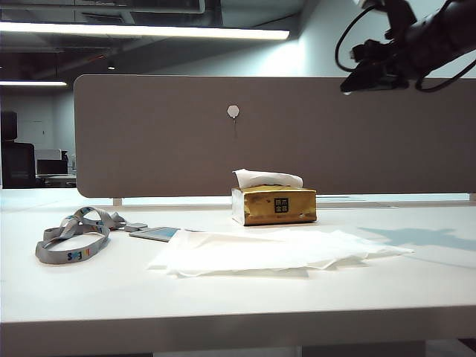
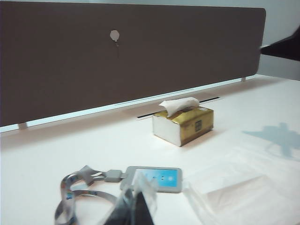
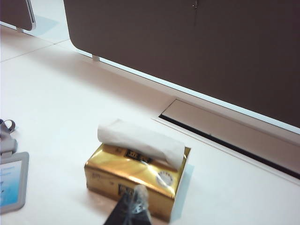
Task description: Pull out a tissue from the tissue box and use it to cover the ID card on the tabletop.
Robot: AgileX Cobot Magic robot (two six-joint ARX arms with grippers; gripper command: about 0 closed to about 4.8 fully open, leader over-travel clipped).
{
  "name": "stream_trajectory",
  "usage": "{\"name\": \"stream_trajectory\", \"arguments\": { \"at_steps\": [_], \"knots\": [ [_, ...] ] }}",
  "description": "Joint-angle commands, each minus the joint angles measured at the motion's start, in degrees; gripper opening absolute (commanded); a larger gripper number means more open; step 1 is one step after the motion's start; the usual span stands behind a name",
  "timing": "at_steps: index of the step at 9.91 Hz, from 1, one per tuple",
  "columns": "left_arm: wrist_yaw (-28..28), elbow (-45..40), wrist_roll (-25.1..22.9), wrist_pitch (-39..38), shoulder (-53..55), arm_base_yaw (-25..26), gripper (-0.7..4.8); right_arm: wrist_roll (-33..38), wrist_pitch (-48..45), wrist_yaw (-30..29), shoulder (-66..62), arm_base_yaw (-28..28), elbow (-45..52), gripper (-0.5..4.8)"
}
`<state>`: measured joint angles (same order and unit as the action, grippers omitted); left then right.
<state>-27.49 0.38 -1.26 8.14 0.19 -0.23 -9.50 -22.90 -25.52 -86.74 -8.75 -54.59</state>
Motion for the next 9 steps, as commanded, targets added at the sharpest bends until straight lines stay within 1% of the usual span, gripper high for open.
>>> {"name": "stream_trajectory", "arguments": {
  "at_steps": [1,2,3,7,8,9],
  "knots": [
    [-1.20,0.24,0.24,0.90,0.04,-0.07,-0.06,0.04,-1.46,-0.11,-3.43,-0.50,-4.48,-0.05],
    [-1.29,0.24,0.26,0.90,0.04,-0.07,-0.05,0.07,-1.29,-0.13,-6.21,-0.52,-8.28,-0.05],
    [-1.29,0.24,0.28,0.87,0.04,-0.07,-0.05,0.09,-1.16,-0.15,-7.15,-0.52,-9.46,-0.05],
    [-1.29,0.24,1.31,0.74,0.04,-0.09,-0.05,0.46,3.69,-0.15,-15.85,-0.52,-21.75,-0.05],
    [-1.29,0.24,1.31,0.74,0.04,-0.09,-0.05,0.46,4.31,-0.17,-16.66,-0.52,-22.71,-0.05],
    [-1.46,0.24,1.33,0.72,0.04,-0.11,-0.05,0.46,4.66,-0.15,-21.18,-0.52,-24.81,-0.05]
  ]
}}
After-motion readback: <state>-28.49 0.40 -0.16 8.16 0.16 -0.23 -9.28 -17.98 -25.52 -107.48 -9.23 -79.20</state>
